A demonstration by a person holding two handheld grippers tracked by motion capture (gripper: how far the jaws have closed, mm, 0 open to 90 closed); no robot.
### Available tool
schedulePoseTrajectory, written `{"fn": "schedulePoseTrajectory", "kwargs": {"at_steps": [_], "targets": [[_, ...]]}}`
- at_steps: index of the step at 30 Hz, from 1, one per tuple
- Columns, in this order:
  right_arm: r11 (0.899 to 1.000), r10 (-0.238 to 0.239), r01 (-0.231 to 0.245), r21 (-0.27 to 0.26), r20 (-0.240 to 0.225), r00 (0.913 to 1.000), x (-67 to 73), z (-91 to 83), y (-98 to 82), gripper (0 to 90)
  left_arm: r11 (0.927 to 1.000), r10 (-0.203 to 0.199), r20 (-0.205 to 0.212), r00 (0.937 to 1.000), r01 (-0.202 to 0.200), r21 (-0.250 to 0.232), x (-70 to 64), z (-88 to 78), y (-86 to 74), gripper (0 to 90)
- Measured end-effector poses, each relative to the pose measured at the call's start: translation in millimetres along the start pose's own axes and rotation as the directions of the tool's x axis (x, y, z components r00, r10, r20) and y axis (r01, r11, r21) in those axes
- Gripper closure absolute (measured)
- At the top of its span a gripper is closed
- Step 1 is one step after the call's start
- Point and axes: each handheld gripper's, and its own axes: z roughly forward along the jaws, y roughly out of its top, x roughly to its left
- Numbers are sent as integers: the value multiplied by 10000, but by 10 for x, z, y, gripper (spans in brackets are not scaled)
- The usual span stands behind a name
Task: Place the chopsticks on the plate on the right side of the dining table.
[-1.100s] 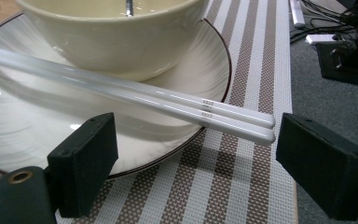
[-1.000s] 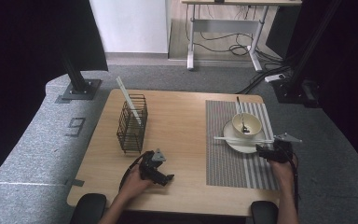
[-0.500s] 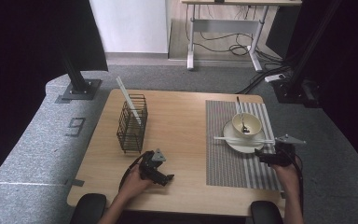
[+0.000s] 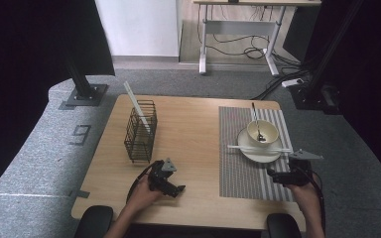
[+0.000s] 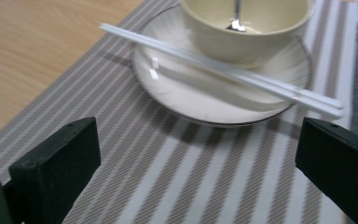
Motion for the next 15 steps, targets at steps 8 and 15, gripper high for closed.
{"fn": "schedulePoseTrajectory", "kwargs": {"at_steps": [8, 15], "targets": [[9988, -470, 457, -182, -794, 9957, 335, -26, 130, 0, 10000, -16, -2, 10000, 16, -14, -1, 1, 0, 0], [9950, -994, 968, -249, -1501, 9837, 639, 94, 250, 8, 10000, -16, -3, 10000, 16, -13, -1, 1, 0, 0]]}}
